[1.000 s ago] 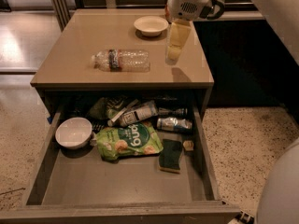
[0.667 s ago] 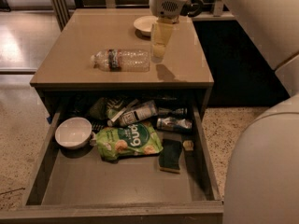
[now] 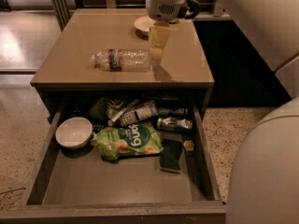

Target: Place water bottle into top drawer

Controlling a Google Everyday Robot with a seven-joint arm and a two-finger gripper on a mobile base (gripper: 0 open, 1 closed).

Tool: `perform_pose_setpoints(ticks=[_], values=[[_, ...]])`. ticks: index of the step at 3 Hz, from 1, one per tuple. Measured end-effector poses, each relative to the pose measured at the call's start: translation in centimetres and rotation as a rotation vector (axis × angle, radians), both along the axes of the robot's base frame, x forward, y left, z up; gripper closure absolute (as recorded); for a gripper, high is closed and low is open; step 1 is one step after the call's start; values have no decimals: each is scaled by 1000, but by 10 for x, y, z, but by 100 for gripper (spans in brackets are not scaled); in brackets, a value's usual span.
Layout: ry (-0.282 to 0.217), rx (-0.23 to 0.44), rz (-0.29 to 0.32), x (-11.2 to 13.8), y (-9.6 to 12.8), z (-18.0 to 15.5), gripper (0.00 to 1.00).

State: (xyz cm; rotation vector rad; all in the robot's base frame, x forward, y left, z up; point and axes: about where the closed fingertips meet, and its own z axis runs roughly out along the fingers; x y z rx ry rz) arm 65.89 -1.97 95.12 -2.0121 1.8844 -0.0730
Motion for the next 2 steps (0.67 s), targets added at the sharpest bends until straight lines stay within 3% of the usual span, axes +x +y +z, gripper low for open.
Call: perform_pose_setpoints(ticks=[1, 2], values=[[12, 7, 71, -3, 31, -10, 0], [9, 7, 70, -6, 31, -12, 0]])
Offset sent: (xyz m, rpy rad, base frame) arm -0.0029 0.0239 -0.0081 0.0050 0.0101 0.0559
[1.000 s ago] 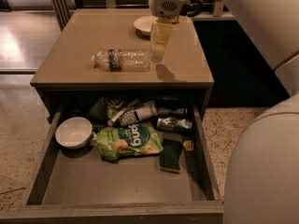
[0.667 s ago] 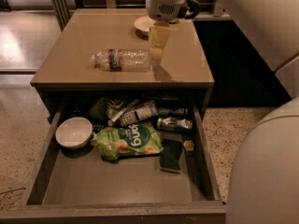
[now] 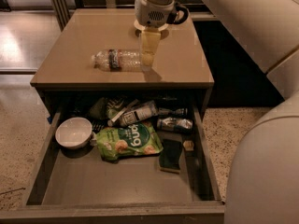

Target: Place water bottle into top drawer

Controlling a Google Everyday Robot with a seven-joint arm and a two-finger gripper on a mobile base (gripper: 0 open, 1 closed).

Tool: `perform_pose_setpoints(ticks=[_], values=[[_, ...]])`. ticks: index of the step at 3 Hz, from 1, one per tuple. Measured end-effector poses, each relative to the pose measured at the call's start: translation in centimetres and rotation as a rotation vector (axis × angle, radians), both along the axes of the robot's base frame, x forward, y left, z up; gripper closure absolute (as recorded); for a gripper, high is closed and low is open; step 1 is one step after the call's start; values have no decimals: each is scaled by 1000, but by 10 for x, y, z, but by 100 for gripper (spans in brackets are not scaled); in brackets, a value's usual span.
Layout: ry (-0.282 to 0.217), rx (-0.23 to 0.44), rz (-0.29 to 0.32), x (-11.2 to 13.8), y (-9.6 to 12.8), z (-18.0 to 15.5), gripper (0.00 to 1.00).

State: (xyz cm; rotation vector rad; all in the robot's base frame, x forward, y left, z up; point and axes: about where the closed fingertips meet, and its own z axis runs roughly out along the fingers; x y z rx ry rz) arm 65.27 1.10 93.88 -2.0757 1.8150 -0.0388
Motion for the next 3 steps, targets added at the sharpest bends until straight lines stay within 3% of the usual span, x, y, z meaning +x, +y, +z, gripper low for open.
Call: perform_pose_setpoints(ticks=[2, 3], values=[[-5, 54, -14, 35, 16, -6, 0], [13, 93, -6, 91, 45, -26, 0]])
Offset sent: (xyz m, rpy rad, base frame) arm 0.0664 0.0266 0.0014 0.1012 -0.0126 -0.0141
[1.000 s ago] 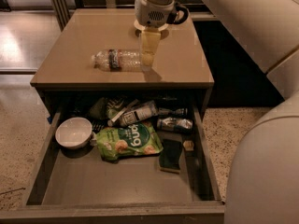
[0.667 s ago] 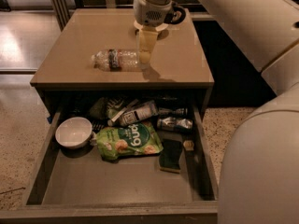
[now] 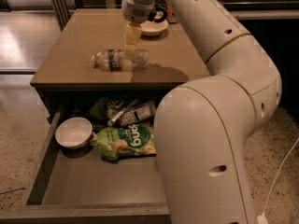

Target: Place water bottle into top drawer

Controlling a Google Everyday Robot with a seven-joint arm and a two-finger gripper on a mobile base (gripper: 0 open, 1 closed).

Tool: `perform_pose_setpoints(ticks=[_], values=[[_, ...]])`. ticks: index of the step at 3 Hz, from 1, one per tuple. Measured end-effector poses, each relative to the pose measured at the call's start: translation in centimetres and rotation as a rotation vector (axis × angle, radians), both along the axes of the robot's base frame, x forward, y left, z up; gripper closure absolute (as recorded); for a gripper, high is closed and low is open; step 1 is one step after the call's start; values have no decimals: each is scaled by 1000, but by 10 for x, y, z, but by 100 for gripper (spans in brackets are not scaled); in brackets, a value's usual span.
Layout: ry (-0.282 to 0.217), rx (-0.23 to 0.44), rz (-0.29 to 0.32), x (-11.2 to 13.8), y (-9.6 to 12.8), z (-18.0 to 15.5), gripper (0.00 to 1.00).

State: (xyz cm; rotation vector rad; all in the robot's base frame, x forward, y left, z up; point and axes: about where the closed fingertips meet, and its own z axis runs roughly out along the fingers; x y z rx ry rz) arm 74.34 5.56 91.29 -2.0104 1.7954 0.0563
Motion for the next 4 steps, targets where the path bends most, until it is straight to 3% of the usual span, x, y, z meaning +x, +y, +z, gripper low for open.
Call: perform_pose_setpoints(ticks=[2, 4], values=[[13, -8, 34, -3, 13, -12, 0], [13, -8, 34, -3, 13, -12, 41]])
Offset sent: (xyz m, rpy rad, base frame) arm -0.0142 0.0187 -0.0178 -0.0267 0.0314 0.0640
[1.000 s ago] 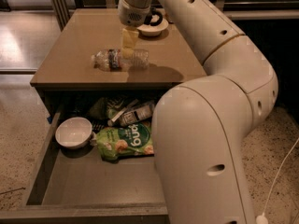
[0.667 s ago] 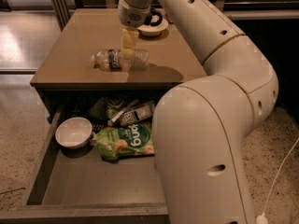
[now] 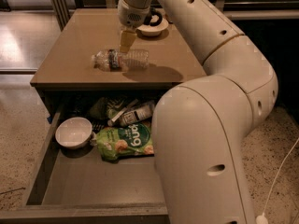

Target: Place water bottle into top drawer

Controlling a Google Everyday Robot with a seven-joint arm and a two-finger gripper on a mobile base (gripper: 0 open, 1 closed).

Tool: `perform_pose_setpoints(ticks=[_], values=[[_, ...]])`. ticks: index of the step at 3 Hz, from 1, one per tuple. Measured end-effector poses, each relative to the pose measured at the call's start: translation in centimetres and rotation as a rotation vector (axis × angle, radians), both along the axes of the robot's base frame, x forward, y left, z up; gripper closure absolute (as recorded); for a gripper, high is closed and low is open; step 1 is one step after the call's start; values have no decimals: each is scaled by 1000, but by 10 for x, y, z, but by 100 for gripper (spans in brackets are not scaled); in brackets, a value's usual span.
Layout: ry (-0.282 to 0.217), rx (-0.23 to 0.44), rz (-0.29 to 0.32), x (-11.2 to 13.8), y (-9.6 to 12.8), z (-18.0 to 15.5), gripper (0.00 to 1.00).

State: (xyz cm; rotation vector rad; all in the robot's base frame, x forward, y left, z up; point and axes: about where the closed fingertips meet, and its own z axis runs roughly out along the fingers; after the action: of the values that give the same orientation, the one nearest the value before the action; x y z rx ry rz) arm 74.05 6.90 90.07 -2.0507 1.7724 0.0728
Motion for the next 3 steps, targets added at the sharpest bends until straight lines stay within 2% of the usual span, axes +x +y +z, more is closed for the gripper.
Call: perform_pose_setpoints(ticks=[1, 2, 3], values=[[0, 0, 0, 0, 0, 0, 38], [0, 0, 0, 0, 0, 0, 45], [8, -14, 24, -2, 9, -11, 59]])
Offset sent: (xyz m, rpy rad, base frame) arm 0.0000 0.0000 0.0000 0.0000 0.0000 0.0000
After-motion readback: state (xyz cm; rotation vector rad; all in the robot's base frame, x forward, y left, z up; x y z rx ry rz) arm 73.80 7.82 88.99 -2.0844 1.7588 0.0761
